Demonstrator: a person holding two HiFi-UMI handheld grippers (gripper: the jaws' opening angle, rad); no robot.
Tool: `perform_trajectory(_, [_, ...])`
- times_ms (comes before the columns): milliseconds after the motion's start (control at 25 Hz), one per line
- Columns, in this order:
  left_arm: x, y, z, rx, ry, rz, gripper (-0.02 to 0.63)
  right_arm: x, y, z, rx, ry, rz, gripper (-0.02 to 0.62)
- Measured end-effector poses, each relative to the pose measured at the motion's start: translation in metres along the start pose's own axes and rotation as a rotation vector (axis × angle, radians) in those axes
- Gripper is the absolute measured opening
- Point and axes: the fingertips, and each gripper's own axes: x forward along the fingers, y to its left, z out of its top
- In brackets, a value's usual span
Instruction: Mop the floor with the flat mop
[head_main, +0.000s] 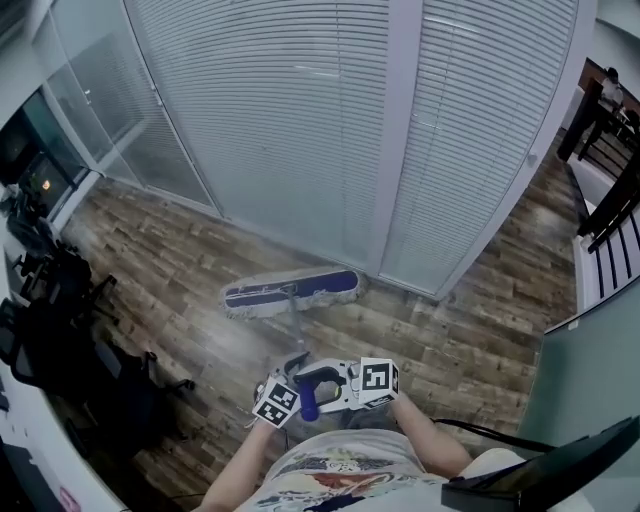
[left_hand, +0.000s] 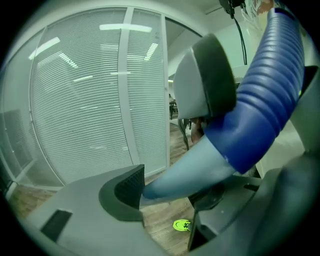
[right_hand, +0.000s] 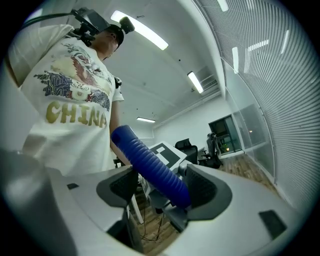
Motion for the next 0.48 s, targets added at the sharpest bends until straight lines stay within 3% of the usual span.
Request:
perform_trajectory(240, [0.043,0.026,0.009,0.030,0.061,-0.006,0.206,-0.035,-0.039,0.000,0.000,0.043,0.027,0.280])
perform_trajectory(480, [0.049,0.036,0.022,0.008,0.057,0.002,0.206,-0.044,-0.051,0.012,0.013,-0.004,0.016,0.281])
